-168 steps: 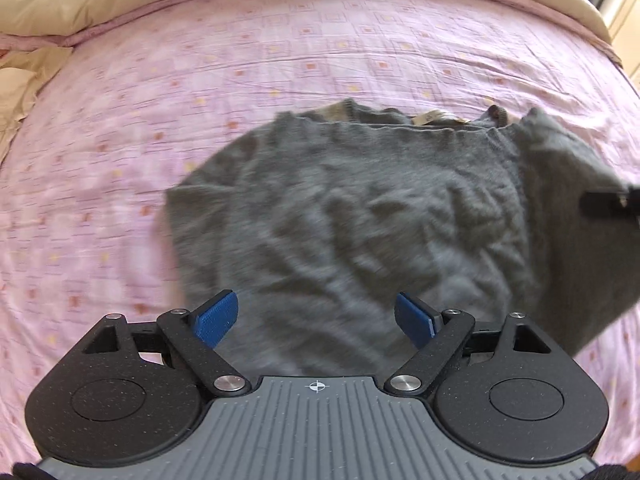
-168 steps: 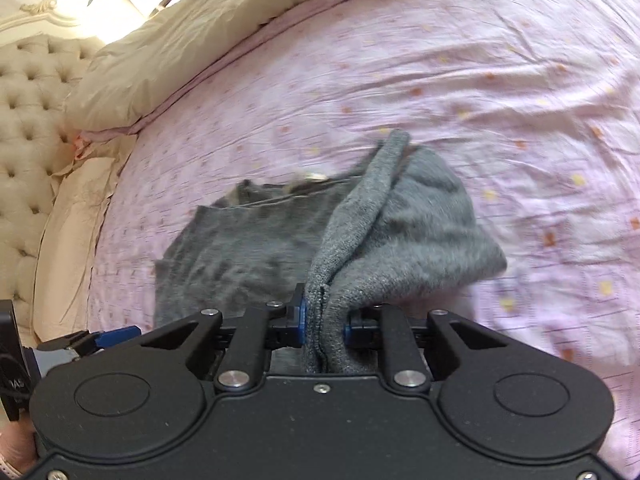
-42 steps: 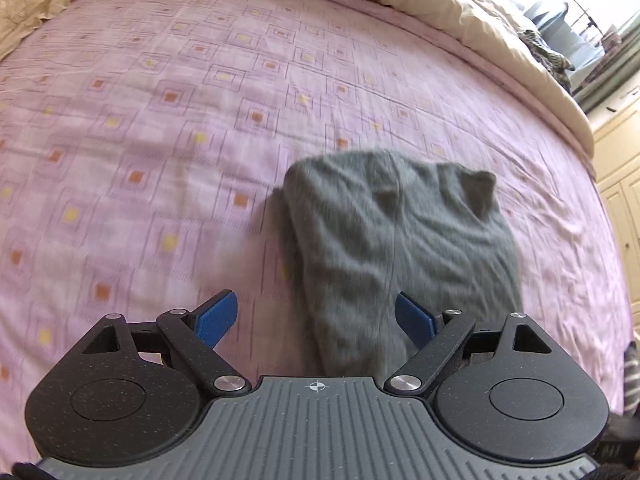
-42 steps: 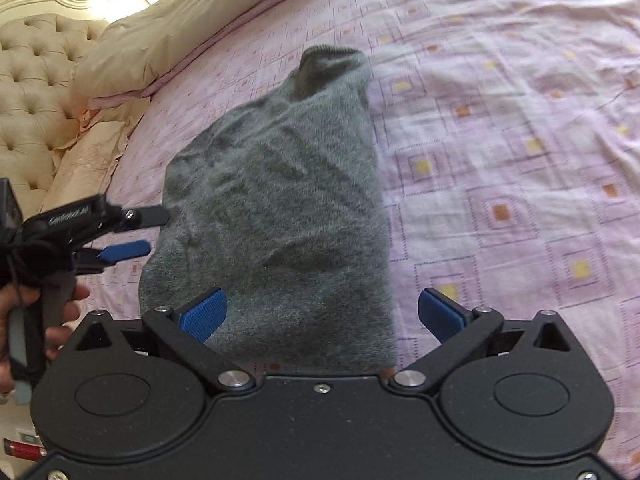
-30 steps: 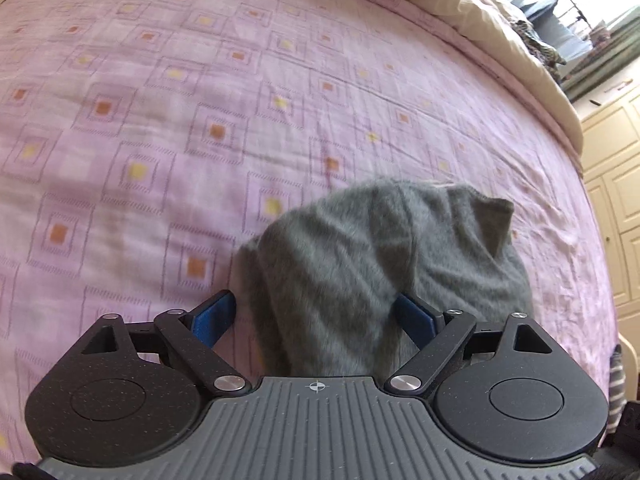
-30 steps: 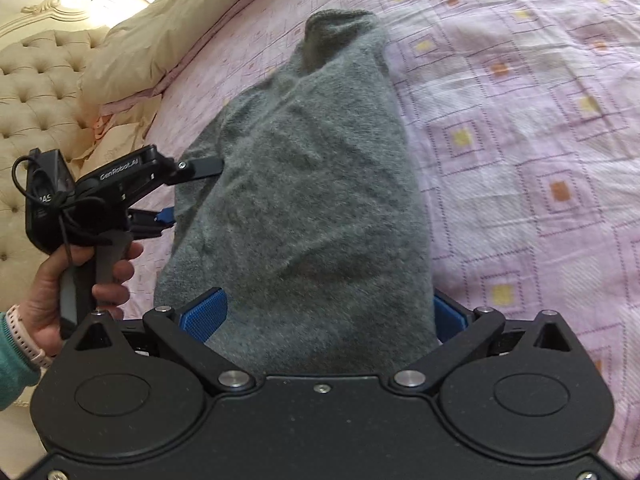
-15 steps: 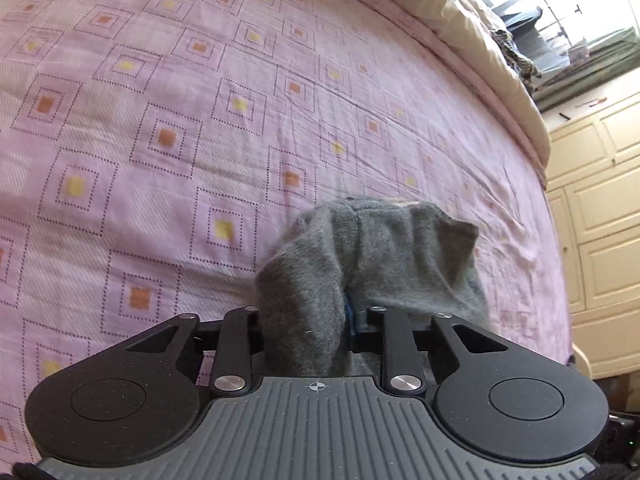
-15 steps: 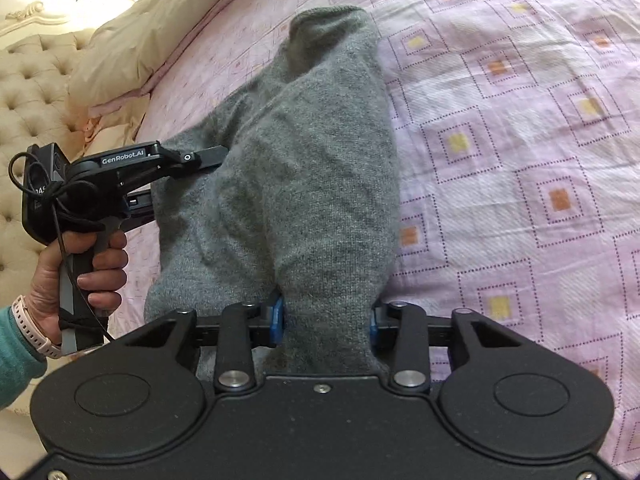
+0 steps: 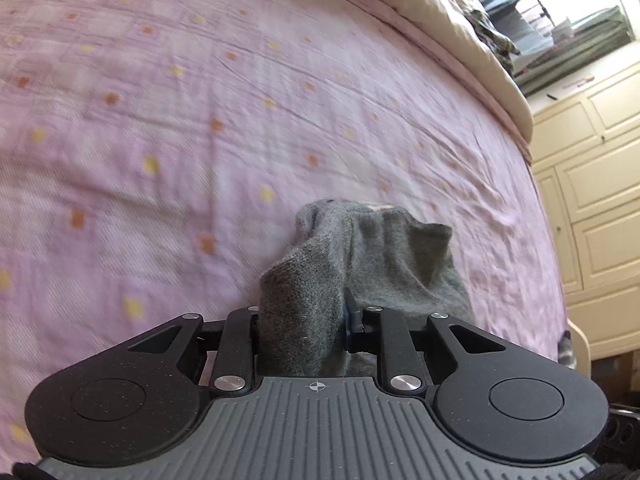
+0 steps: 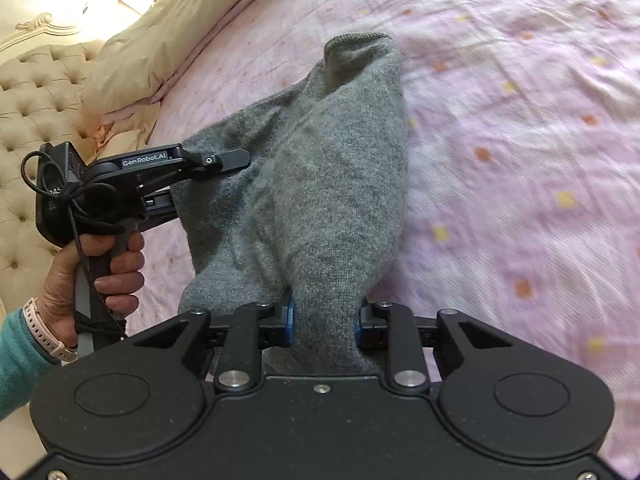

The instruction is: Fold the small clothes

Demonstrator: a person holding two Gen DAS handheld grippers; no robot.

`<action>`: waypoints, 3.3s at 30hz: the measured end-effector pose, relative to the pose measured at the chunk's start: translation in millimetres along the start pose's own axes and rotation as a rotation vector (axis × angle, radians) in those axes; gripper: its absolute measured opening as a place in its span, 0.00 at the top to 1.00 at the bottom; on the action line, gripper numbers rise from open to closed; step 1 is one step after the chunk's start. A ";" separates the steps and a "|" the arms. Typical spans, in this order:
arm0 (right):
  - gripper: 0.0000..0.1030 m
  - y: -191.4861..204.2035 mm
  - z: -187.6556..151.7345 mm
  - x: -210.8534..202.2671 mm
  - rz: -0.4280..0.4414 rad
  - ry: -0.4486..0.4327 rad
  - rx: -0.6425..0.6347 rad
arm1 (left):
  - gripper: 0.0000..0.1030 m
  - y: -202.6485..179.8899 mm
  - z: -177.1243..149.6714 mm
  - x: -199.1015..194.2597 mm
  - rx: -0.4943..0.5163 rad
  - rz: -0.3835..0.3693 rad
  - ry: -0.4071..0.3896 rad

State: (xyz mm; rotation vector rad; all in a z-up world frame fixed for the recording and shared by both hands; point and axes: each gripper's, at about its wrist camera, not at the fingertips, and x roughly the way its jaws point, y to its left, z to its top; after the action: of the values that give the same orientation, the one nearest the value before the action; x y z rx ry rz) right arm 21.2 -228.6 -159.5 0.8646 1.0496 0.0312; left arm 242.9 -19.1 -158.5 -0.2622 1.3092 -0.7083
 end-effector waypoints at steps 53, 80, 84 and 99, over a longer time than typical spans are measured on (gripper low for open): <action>0.19 -80.2 7.4 -63.3 -0.294 -0.089 -0.330 | 0.42 -136.9 -210.4 17.8 0.381 0.406 -0.096; 0.01 -77.0 85.1 -69.5 -0.421 -0.260 -0.277 | 0.00 -115.8 -192.1 13.5 0.163 0.439 -0.060; 0.01 -78.5 53.6 -87.9 -0.403 -0.270 -0.285 | 0.00 -115.5 -192.0 3.2 0.106 0.468 -0.067; 0.00 -63.6 -43.1 -149.5 -0.299 -0.214 -0.410 | 0.01 -157.1 -226.7 -53.7 0.062 0.591 -0.058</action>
State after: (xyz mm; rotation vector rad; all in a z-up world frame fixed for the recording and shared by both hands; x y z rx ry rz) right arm -114.1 -307.0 -97.9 0.3271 0.9177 -0.0933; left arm -26.4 -59.3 -89.3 0.1545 1.2226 -0.2353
